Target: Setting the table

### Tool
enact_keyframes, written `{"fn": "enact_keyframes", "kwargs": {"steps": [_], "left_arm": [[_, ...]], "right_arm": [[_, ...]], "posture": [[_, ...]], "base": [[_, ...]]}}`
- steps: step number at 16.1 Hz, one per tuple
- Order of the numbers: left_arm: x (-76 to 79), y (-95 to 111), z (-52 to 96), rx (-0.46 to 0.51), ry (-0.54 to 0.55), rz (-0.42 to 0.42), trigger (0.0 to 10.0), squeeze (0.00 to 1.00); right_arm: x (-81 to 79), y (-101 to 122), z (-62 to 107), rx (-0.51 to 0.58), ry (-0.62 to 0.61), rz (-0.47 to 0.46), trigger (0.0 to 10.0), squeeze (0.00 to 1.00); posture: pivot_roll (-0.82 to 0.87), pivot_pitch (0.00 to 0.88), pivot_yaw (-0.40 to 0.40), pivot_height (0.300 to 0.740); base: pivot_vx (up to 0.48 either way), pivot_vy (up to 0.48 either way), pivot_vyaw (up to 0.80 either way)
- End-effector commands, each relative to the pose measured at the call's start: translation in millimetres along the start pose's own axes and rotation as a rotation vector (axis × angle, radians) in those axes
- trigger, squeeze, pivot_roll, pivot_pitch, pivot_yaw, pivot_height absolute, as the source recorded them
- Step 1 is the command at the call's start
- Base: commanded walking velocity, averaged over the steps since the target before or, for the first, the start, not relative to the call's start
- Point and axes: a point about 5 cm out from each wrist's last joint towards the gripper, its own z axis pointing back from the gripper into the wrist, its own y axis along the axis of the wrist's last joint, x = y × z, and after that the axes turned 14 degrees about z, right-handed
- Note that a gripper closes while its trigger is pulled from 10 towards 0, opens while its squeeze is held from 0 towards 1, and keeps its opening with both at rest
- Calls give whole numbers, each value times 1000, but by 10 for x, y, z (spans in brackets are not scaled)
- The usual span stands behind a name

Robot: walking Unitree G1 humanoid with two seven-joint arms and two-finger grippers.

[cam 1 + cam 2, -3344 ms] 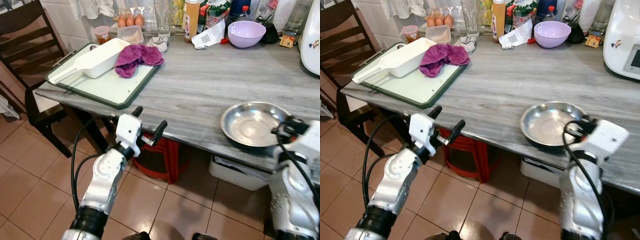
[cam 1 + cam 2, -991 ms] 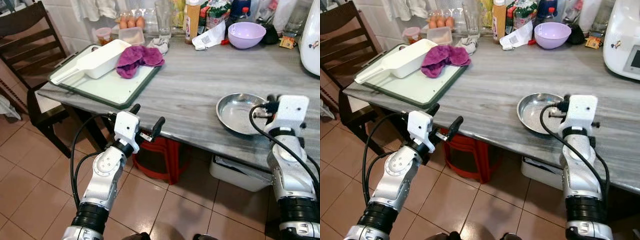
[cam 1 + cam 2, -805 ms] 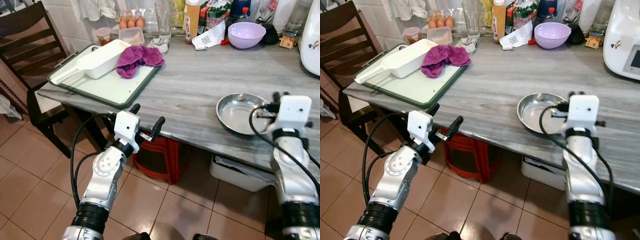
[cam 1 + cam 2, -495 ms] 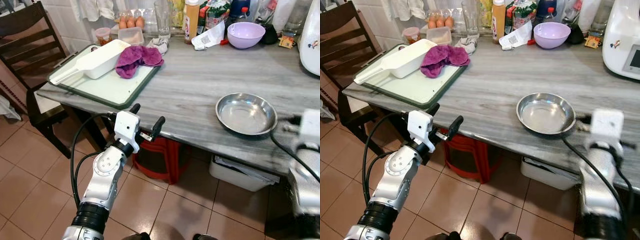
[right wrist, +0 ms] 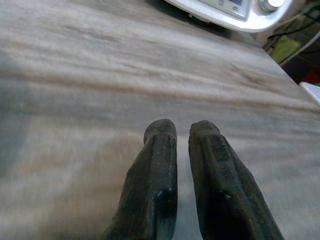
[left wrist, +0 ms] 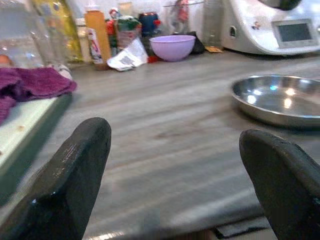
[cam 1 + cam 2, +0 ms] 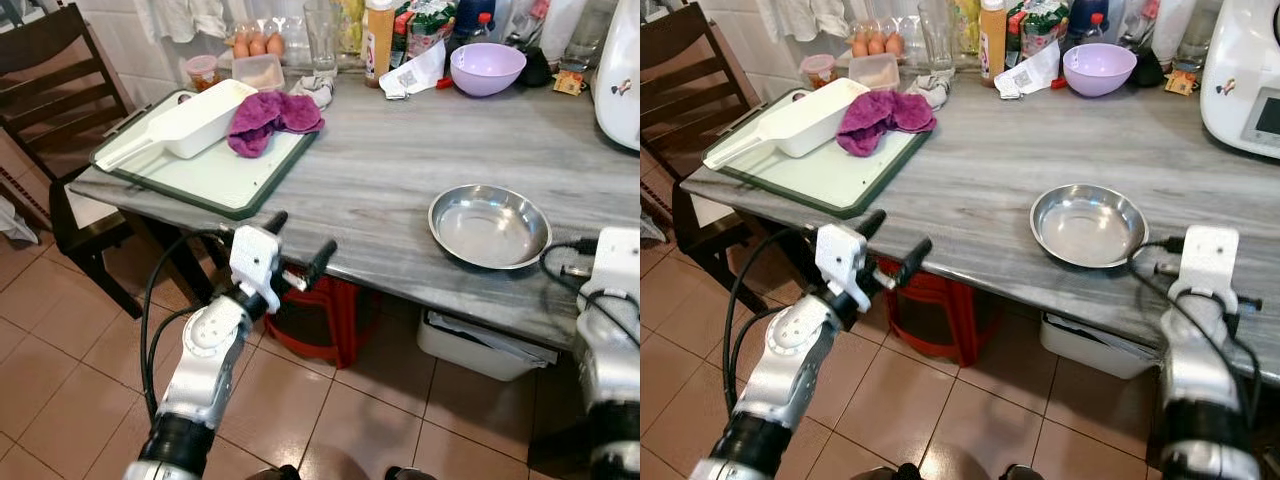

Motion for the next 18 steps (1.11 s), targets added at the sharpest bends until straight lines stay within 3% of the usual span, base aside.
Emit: {"fn": "enact_keyframes", "kwargs": {"steps": [1, 5, 7, 13, 18], "left_arm": [[-3, 5, 47, -18, -19, -2, 10000, 0], [-34, 9, 102, -31, -9, -10, 10000, 0], [-34, 18, 116, -36, -5, -8, 10000, 0], [-47, 34, 145, -43, 6, -11, 10000, 0], [-42, 36, 125, -45, 2, -11, 10000, 0]], "right_arm": [[1, 14, -35, 2, 19, 4, 10000, 1000], [-89, 165, -132, 34, 103, -15, 10000, 1000], [-203, 203, -134, 43, 176, -31, 10000, 737], [-567, 335, -11, 123, 357, -86, 10000, 710], [-670, 399, 33, 165, 430, -107, 10000, 710]], "posture": [[-115, 160, 99, 740], [-97, 164, 97, 740], [-97, 164, 97, 740], [-72, 161, 93, 740], [-78, 158, 98, 740]], "base": [[0, 0, 0], [0, 0, 0], [0, 0, 0], [0, 0, 0], [0, 0, 0]]}}
